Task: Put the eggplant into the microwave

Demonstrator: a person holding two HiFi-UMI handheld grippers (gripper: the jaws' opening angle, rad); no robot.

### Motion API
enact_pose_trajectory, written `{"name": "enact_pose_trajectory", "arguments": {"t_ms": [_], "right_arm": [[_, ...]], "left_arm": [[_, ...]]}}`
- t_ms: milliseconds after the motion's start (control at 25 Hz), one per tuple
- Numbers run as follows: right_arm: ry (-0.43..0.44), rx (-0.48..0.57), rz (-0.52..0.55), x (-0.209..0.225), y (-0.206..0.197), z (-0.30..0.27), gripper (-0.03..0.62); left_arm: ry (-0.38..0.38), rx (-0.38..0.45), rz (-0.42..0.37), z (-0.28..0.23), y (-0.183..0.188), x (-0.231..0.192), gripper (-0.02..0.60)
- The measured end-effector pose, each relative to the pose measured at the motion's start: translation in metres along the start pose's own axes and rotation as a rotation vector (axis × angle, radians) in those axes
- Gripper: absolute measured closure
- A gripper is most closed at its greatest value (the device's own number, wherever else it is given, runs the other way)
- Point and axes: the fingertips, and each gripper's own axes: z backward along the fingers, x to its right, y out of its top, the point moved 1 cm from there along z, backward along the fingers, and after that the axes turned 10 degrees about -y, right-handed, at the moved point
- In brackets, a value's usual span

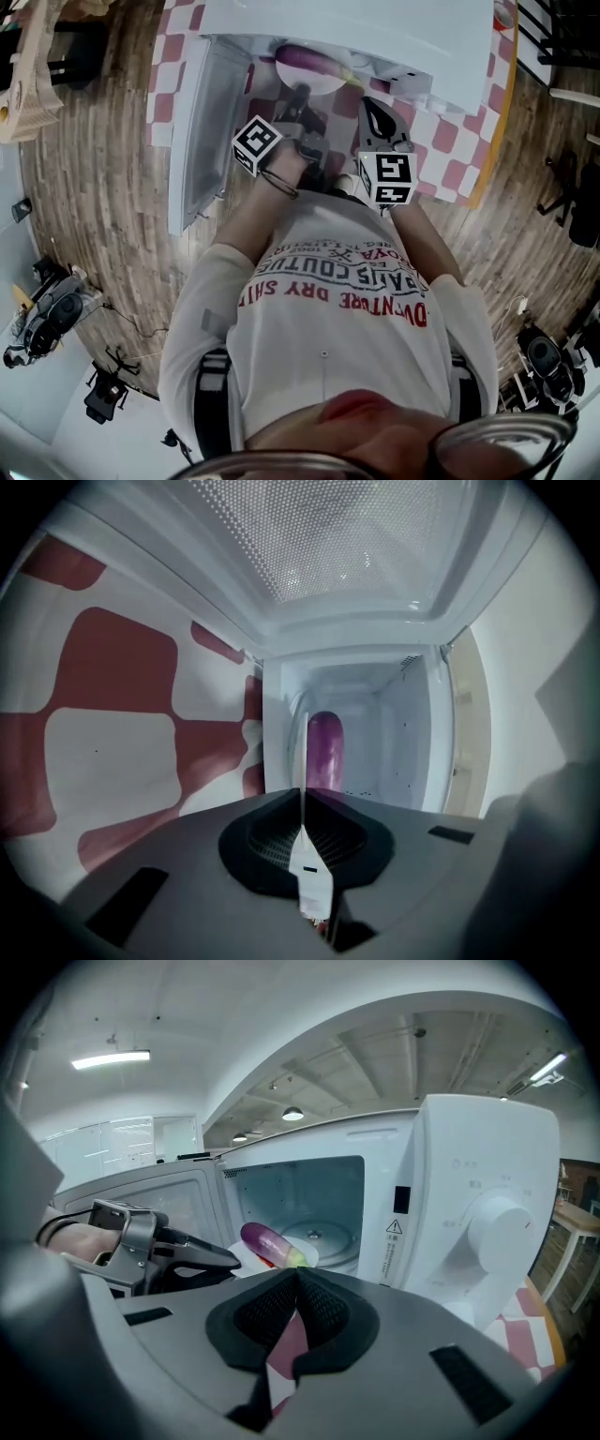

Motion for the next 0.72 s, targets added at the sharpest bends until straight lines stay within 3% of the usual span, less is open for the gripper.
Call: {"name": "enact_pose_trajectory", "arguments": {"t_ms": [720], "right_arm": [[-0.024,-0.027,-0.016,0.0,-0.001,-0.017,0.572]], "left_arm": [[0.031,-0.038,-0.034,-0.041,0.018,-0.013,0.546]]}}
